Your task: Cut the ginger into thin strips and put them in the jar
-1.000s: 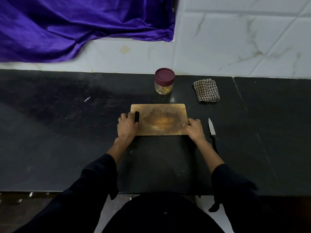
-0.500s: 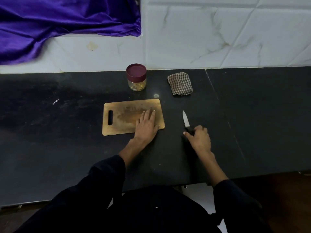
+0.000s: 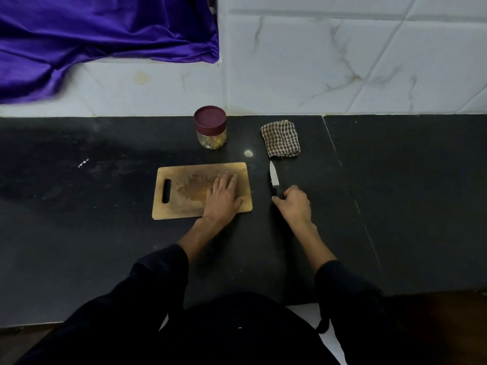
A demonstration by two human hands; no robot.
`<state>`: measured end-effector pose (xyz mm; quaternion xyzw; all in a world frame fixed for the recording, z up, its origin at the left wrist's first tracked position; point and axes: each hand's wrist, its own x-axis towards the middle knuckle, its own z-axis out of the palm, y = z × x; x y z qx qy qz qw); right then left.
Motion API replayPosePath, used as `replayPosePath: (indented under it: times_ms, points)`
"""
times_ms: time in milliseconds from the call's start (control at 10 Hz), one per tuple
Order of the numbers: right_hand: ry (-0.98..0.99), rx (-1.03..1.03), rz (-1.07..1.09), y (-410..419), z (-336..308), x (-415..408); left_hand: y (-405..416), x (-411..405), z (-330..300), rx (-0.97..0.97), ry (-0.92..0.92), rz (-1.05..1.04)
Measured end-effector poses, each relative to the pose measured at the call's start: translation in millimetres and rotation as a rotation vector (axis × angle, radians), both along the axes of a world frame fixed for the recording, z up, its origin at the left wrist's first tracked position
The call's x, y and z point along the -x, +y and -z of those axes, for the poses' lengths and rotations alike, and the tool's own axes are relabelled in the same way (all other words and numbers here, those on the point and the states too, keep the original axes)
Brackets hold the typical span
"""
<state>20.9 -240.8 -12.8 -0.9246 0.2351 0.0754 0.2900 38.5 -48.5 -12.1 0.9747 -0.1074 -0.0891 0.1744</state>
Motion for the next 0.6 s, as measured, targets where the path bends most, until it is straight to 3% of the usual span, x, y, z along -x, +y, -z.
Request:
replayPosePath:
  times_ms: [600]
  points:
    - [0.062,-0.05,0.037,9,16,-40,22,-18,-4,0.002,0.042,-0.032]
